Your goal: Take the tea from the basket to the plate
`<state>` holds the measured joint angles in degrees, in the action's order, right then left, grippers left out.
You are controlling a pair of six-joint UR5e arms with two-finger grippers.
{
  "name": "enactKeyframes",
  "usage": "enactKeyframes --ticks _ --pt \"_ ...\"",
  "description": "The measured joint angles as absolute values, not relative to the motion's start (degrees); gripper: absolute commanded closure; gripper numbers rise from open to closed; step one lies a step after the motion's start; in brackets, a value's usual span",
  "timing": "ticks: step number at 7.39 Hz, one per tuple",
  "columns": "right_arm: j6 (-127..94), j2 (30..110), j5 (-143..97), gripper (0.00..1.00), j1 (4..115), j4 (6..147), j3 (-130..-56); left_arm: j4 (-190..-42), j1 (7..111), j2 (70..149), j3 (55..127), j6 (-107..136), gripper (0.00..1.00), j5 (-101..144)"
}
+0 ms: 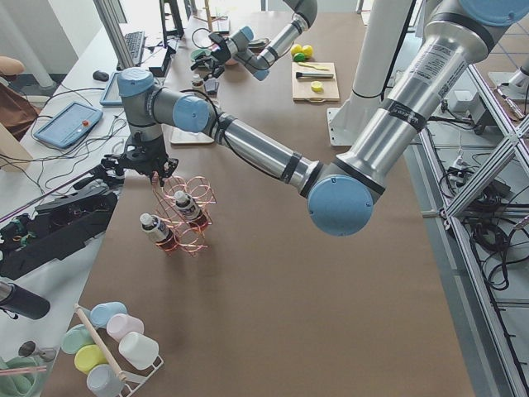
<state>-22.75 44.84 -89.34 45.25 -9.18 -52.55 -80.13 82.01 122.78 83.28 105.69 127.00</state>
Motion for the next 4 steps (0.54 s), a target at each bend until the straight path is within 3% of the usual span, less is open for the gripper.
enactKeyframes --ticks 4 --pt "-20.9 47.4 -108.8 0.00 54.0 6.7 -56.2 -87.6 84.7 125.8 72.2 103.1 1.00 126.9"
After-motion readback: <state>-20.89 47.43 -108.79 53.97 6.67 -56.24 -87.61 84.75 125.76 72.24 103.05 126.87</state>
